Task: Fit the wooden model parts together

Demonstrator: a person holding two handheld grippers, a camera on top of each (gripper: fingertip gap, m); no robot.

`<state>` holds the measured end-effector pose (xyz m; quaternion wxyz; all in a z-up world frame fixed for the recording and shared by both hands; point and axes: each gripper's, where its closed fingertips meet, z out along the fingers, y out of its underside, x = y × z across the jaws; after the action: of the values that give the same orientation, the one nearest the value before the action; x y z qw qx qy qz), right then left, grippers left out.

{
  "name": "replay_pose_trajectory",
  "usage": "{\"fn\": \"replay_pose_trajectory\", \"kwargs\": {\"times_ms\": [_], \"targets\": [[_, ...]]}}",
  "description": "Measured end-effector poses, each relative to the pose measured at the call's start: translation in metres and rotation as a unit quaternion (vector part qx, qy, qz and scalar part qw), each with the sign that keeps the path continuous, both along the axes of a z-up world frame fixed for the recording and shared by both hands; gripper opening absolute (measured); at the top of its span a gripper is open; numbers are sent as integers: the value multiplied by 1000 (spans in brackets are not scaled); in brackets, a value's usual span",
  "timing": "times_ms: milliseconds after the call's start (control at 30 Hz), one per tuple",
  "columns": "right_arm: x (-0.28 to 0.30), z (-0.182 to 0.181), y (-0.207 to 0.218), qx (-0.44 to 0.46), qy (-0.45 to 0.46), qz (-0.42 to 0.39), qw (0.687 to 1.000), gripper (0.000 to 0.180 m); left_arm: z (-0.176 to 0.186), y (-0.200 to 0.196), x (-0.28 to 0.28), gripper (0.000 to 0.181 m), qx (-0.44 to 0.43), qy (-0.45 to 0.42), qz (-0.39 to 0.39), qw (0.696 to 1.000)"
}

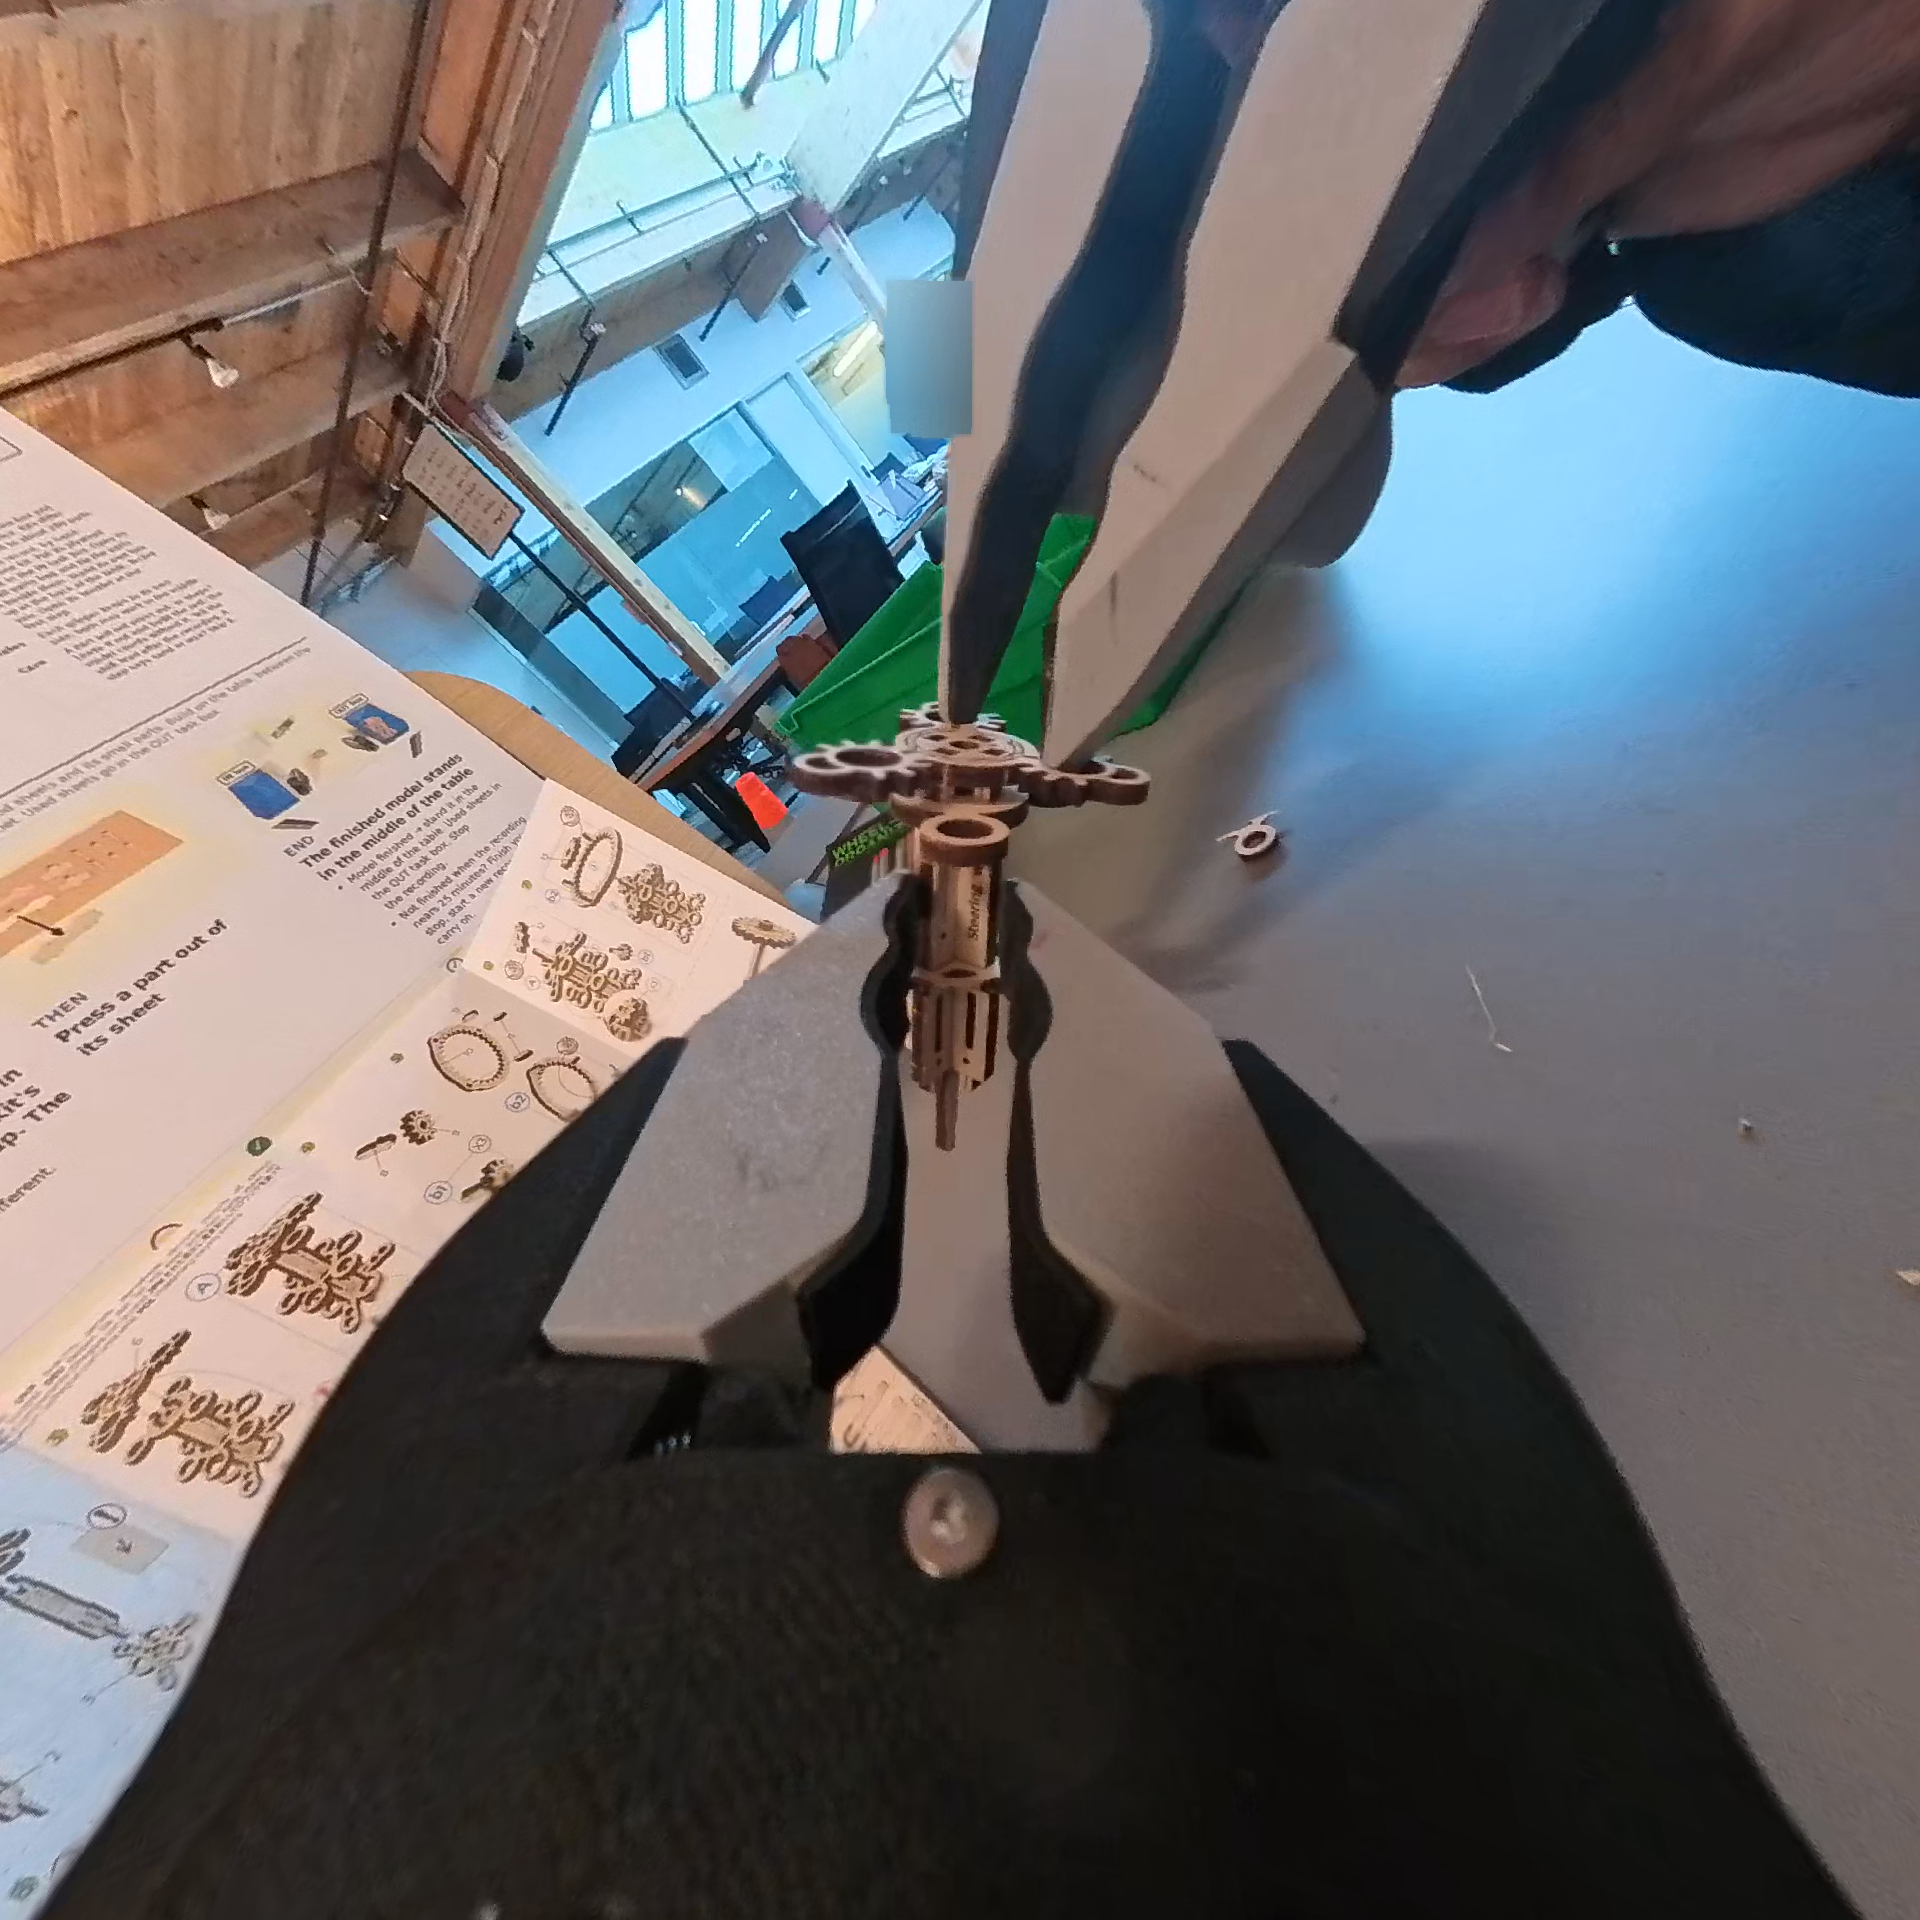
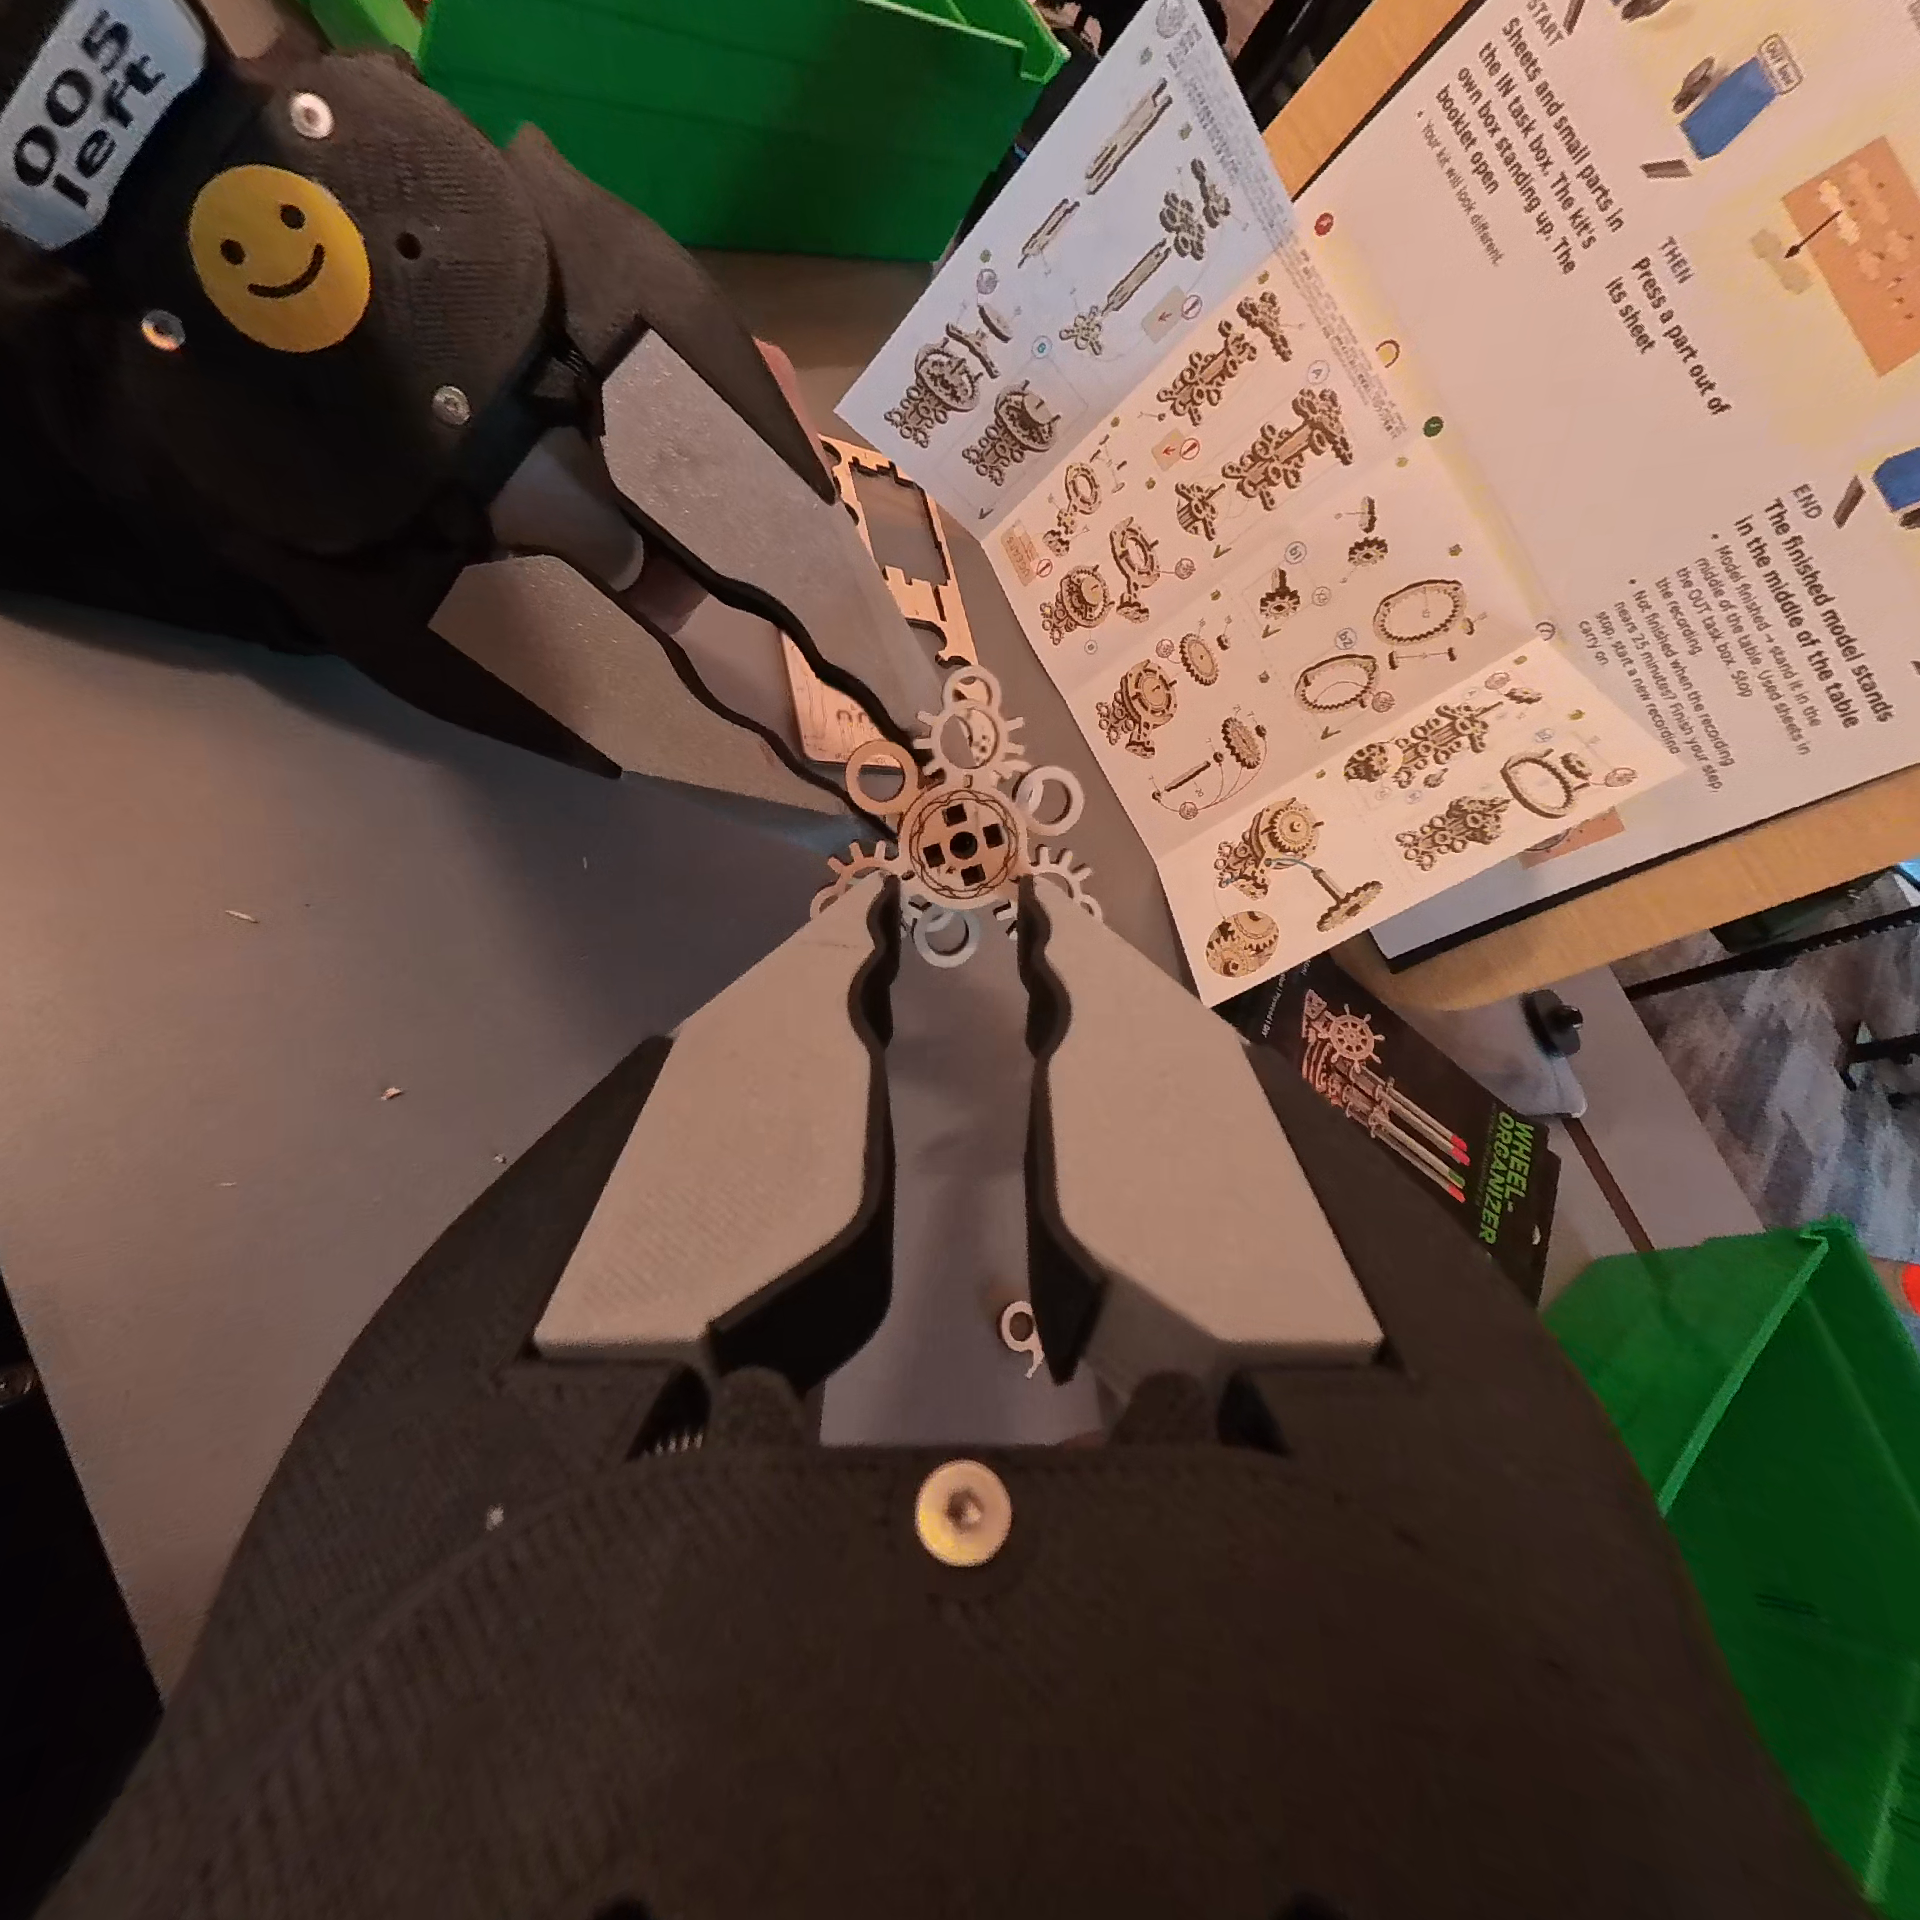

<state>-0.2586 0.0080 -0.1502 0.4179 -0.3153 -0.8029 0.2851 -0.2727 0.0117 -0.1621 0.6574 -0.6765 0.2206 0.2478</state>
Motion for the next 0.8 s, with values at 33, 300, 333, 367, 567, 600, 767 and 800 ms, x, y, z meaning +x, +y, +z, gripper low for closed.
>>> {"fn": "replay_pose_trajectory", "kwargs": {"times_ms": [33,300,333,367,567,600,767,800], "targets": [[0,-1,0,1,-3,1,1000,19,-1,0,0,11,-4,-2,-2,1000],[-1,-10,5,-4,-29,-8,1000,18,-9,2,-1,11,-21,-4,-2,1000],[-2,-10,5,-1,-34,-7,999,16,-9,2,-2,11,-22,-7,-3,1000],[-2,-10,6,4,-39,-5,999,14,-9,2,-1,11,-23,-14,-4,1000],[-6,0,5,44,-81,11,996,2,0,2,-7,11,-5,-84,-3,996],[-8,1,5,49,-85,9,995,2,2,1,-7,11,-1,-97,-6,995],[-17,1,3,36,-117,27,992,2,2,-1,-15,11,-2,-147,-3,989],[-19,1,2,27,-123,32,992,2,1,-1,-17,11,-3,-158,-4,987]]}}
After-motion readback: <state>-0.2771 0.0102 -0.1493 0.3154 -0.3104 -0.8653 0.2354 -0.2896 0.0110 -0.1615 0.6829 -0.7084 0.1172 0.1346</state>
